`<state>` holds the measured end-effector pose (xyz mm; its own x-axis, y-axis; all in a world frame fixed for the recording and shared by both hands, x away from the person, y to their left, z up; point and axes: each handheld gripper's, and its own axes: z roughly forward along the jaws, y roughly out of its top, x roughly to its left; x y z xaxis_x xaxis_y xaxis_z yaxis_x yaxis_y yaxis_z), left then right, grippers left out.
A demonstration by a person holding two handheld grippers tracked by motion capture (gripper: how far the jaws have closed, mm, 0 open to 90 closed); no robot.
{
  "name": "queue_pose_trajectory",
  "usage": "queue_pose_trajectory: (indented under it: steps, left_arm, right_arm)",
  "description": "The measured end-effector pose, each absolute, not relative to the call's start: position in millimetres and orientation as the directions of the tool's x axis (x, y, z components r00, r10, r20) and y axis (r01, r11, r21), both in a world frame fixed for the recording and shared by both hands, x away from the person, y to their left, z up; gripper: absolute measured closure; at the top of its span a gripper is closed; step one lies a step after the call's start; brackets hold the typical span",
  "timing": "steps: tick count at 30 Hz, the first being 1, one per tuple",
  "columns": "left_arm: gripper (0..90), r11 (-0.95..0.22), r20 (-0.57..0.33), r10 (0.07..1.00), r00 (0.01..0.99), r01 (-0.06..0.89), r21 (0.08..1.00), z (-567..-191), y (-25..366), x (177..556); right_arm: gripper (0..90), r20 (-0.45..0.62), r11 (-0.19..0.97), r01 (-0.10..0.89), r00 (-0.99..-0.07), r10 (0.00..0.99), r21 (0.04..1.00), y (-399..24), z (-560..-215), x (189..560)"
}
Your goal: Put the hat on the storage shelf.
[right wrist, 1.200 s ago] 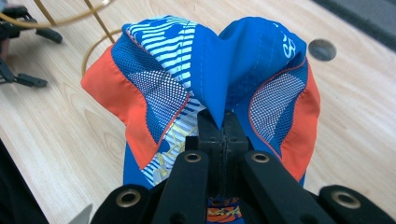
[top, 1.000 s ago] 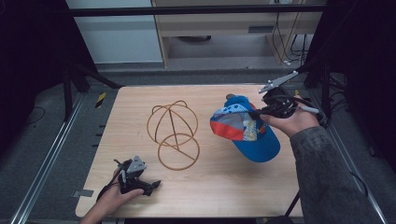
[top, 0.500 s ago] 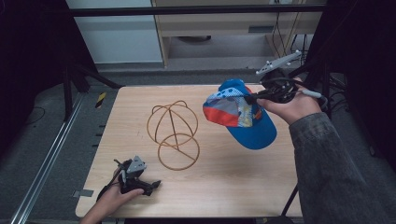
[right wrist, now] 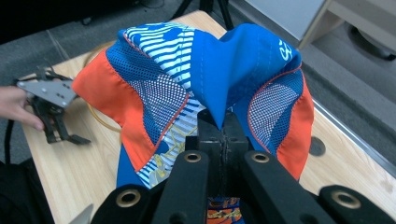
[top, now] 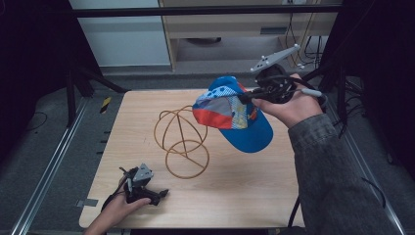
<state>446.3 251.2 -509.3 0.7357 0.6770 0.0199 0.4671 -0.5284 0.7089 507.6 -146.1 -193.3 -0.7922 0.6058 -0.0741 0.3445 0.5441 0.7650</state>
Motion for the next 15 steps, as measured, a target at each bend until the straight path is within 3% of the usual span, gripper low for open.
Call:
queue_pose_trajectory:
  steps: [15]
  left_arm:
    - [0.0, -0.529, 0.02, 0.676, 0.736, 0.467, 0.708, -509.3, 251.2, 446.3]
  right_arm:
    - [90.0, -0.092, 0.579, 0.292, -0.836, 0.541, 0.761, -90.1, -184.3, 522.4]
